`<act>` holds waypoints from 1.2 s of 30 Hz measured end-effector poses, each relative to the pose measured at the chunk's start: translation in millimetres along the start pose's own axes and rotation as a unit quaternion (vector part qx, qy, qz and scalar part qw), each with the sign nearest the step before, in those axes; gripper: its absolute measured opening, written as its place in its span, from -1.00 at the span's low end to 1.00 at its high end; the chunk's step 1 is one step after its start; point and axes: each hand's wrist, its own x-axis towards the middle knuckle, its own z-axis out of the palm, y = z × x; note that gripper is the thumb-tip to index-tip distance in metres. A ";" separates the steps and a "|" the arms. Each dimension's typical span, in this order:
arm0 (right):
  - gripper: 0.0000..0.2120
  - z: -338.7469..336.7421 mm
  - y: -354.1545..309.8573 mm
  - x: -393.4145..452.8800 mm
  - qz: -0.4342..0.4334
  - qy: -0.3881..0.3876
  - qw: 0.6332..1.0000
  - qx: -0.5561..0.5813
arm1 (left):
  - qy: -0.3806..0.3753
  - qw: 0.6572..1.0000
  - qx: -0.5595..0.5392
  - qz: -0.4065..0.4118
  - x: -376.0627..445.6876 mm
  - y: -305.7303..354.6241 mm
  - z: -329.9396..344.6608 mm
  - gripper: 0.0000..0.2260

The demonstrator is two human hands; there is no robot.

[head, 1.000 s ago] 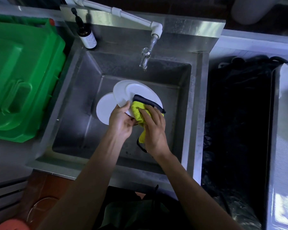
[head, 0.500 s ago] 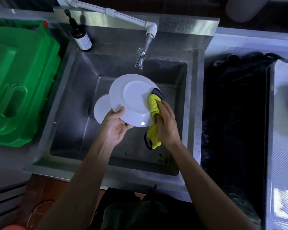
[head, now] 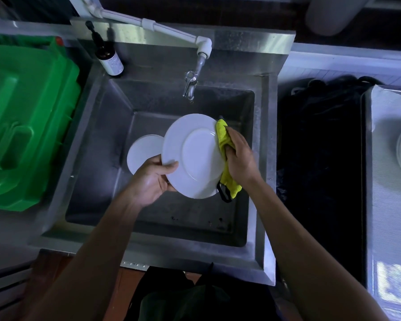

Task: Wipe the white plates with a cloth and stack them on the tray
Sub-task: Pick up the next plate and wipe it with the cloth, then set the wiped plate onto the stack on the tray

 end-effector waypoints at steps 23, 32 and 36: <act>-0.49 37.8 -58.8 -33.1 -0.152 0.019 0.987 -0.038 | 0.058 0.992 0.114 0.013 14.3 -2.5 11.8 -0.77; -0.51 26.5 -54.4 -35.1 -0.117 0.002 0.991 -0.059 | 0.063 0.973 0.220 0.040 28.7 10.0 -7.5 -0.85; -0.46 16.6 -53.4 -30.2 -0.092 0.030 0.991 -0.096 | 0.063 0.893 0.434 0.104 30.3 25.0 -3.0 -0.93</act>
